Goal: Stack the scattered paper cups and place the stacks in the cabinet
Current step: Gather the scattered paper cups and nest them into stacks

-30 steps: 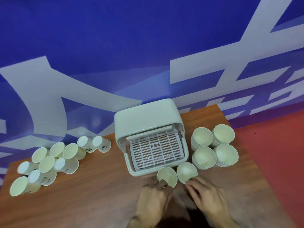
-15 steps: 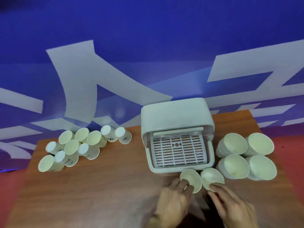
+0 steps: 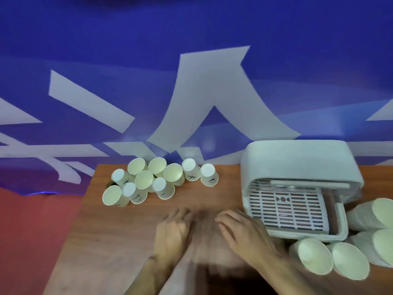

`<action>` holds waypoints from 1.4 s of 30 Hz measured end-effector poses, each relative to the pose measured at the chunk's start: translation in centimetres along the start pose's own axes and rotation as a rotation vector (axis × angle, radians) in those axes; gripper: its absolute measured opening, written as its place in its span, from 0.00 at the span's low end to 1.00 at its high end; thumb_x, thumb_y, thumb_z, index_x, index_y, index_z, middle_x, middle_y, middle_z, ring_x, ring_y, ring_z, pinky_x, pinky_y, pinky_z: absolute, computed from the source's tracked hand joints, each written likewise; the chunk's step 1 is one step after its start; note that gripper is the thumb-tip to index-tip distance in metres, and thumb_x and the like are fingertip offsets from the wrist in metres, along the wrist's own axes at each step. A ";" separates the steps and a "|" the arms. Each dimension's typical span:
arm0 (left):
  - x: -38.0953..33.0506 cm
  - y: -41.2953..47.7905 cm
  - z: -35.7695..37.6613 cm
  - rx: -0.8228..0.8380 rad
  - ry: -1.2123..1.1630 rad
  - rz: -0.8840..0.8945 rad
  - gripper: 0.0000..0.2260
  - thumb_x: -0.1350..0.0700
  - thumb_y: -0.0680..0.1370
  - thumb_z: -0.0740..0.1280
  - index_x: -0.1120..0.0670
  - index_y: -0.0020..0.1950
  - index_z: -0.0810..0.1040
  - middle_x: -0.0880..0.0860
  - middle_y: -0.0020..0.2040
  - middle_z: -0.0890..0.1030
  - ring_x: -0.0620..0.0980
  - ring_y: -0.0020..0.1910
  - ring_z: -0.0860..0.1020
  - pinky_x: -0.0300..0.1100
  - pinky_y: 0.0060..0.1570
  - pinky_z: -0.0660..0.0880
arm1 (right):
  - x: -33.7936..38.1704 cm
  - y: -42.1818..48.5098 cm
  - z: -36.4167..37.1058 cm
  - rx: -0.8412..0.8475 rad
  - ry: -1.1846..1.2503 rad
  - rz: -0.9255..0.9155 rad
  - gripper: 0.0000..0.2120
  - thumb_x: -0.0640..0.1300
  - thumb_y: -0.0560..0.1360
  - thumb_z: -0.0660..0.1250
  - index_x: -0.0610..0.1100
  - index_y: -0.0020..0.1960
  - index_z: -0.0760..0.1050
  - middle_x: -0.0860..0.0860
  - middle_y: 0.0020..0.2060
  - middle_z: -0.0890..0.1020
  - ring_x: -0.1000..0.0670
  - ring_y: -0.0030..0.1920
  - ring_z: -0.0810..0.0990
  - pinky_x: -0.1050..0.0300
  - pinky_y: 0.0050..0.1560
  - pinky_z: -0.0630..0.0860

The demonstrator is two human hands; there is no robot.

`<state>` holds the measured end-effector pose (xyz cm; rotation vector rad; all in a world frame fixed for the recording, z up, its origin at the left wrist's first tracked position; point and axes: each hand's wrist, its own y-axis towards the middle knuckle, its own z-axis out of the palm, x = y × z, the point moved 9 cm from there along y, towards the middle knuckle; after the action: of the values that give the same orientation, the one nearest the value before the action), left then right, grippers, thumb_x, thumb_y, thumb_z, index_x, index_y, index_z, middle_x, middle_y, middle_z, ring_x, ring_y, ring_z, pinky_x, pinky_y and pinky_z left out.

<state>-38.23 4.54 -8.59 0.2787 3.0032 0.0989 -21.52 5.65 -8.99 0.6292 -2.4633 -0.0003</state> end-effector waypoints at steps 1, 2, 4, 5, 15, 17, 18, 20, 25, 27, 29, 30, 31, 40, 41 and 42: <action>2.5 0.5 -0.3 -0.008 0.031 -0.058 0.03 0.50 0.75 0.68 0.48 0.43 0.78 0.45 0.44 0.78 0.51 0.41 0.78 0.45 0.30 0.72 | 0.5 1.3 1.0 0.027 -0.010 0.017 0.09 0.52 0.78 0.62 0.57 0.56 0.76 0.63 0.53 0.80 0.59 0.50 0.81 0.57 0.41 0.80; 4.9 0.9 -0.5 -0.011 0.053 -0.120 0.03 0.51 0.75 0.69 0.48 0.43 0.79 0.46 0.43 0.79 0.51 0.41 0.78 0.45 0.29 0.72 | 0.9 2.5 2.0 0.049 -0.027 0.035 0.11 0.52 0.78 0.62 0.57 0.59 0.75 0.62 0.54 0.80 0.57 0.51 0.81 0.56 0.42 0.80; 8.7 1.5 -0.8 -0.001 0.062 -0.221 0.04 0.52 0.73 0.73 0.48 0.46 0.80 0.46 0.44 0.79 0.52 0.42 0.79 0.44 0.27 0.72 | 1.9 4.7 3.7 0.115 -0.056 0.063 0.14 0.53 0.78 0.63 0.57 0.63 0.74 0.62 0.57 0.80 0.55 0.52 0.82 0.54 0.45 0.79; 10.2 1.9 -0.7 0.010 0.061 -0.248 0.07 0.52 0.71 0.75 0.48 0.47 0.80 0.46 0.45 0.80 0.52 0.42 0.80 0.44 0.27 0.73 | 2.4 5.8 4.8 0.165 -0.064 0.073 0.16 0.53 0.79 0.62 0.56 0.66 0.72 0.62 0.62 0.78 0.54 0.55 0.82 0.53 0.48 0.79; 13.6 3.1 5.4 0.064 -0.053 -0.211 0.15 0.51 0.70 0.73 0.53 0.55 0.78 0.50 0.51 0.78 0.55 0.34 0.79 0.44 0.26 0.72 | 4.3 15.6 12.6 0.205 -0.253 0.041 0.30 0.42 0.67 0.77 0.44 0.68 0.75 0.51 0.63 0.80 0.49 0.51 0.85 0.53 0.39 0.82; 12.7 2.1 5.8 0.064 -0.073 -0.155 0.07 0.50 0.73 0.70 0.51 0.46 0.77 0.49 0.44 0.76 0.55 0.31 0.76 0.45 0.27 0.69 | 4.4 16.5 13.2 0.193 -0.339 0.039 0.31 0.41 0.62 0.79 0.45 0.65 0.78 0.52 0.60 0.82 0.51 0.49 0.85 0.57 0.37 0.79; 12.0 1.6 5.5 0.045 -0.059 -0.102 0.05 0.50 0.74 0.69 0.50 0.42 0.76 0.48 0.40 0.75 0.54 0.32 0.76 0.45 0.28 0.68 | 4.4 16.7 13.6 0.193 -0.373 0.035 0.30 0.41 0.60 0.80 0.46 0.62 0.80 0.53 0.59 0.82 0.52 0.48 0.85 0.59 0.34 0.77; 11.7 0.8 4.4 0.006 -0.073 -0.075 0.06 0.49 0.75 0.66 0.49 0.39 0.74 0.48 0.38 0.74 0.52 0.34 0.74 0.45 0.30 0.68 | 4.7 17.0 14.4 0.198 -0.410 0.016 0.25 0.40 0.58 0.81 0.48 0.55 0.82 0.53 0.54 0.84 0.51 0.43 0.85 0.59 0.29 0.73; 14.7 0.4 6.3 0.117 -0.221 -0.304 0.19 0.43 0.75 0.68 0.48 0.62 0.71 0.48 0.57 0.76 0.53 0.43 0.79 0.46 0.34 0.75 | 4.6 17.5 14.2 0.156 -0.473 0.017 0.16 0.35 0.54 0.80 0.49 0.36 0.79 0.53 0.35 0.80 0.49 0.32 0.80 0.59 0.28 0.56; 15.1 0.5 8.4 0.270 -0.265 -0.341 0.32 0.41 0.75 0.67 0.47 0.76 0.61 0.45 0.74 0.65 0.52 0.57 0.78 0.47 0.45 0.77 | 4.5 16.7 13.9 0.151 -0.444 0.019 0.15 0.35 0.55 0.80 0.49 0.36 0.79 0.53 0.33 0.79 0.48 0.32 0.80 0.58 0.28 0.59; 14.7 1.0 9.6 0.350 -0.309 -0.336 0.37 0.41 0.76 0.67 0.44 0.79 0.51 0.40 0.79 0.55 0.51 0.63 0.75 0.47 0.52 0.77 | 4.3 15.3 13.4 0.138 -0.423 0.031 0.15 0.37 0.56 0.79 0.50 0.35 0.78 0.53 0.32 0.78 0.48 0.33 0.79 0.59 0.29 0.59; 14.4 1.4 9.7 0.362 -0.313 -0.314 0.37 0.42 0.76 0.67 0.43 0.79 0.50 0.38 0.79 0.55 0.52 0.63 0.75 0.47 0.53 0.76 | 4.2 14.5 13.1 0.132 -0.414 0.036 0.15 0.37 0.55 0.79 0.50 0.35 0.77 0.53 0.32 0.78 0.49 0.33 0.79 0.59 0.29 0.58; 13.8 1.7 9.8 0.378 -0.306 -0.287 0.35 0.43 0.76 0.67 0.42 0.78 0.53 0.37 0.78 0.57 0.52 0.62 0.76 0.47 0.53 0.76 | 4.0 13.7 12.8 0.136 -0.403 0.044 0.16 0.37 0.55 0.79 0.50 0.35 0.76 0.53 0.32 0.77 0.49 0.33 0.78 0.59 0.28 0.57; 8.8 1.6 6.7 0.251 -0.232 -0.156 0.11 0.43 0.77 0.64 0.46 0.52 0.81 0.46 0.48 0.82 0.51 0.44 0.81 0.43 0.38 0.76 | 1.9 5.0 7.9 0.081 -0.271 0.226 0.09 0.43 0.66 0.75 0.52 0.43 0.80 0.56 0.41 0.81 0.50 0.43 0.81 0.55 0.30 0.74; 8.0 1.3 6.1 0.226 -0.248 -0.141 0.10 0.43 0.77 0.66 0.47 0.49 0.81 0.47 0.44 0.81 0.51 0.41 0.81 0.42 0.35 0.75 | 1.9 3.9 6.8 0.061 -0.255 0.247 0.08 0.42 0.67 0.75 0.53 0.43 0.80 0.56 0.41 0.81 0.50 0.44 0.81 0.55 0.32 0.74; 7.0 1.0 5.3 0.196 -0.268 -0.129 0.08 0.44 0.76 0.68 0.47 0.46 0.82 0.47 0.42 0.81 0.51 0.39 0.80 0.41 0.32 0.73 | 1.9 2.6 5.5 0.037 -0.238 0.261 0.08 0.42 0.68 0.75 0.53 0.44 0.80 0.57 0.42 0.81 0.50 0.44 0.81 0.54 0.35 0.74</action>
<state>-44.16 7.07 -14.58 0.1057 2.7555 -0.2278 -27.06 6.33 -12.11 0.3347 -2.7659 0.0773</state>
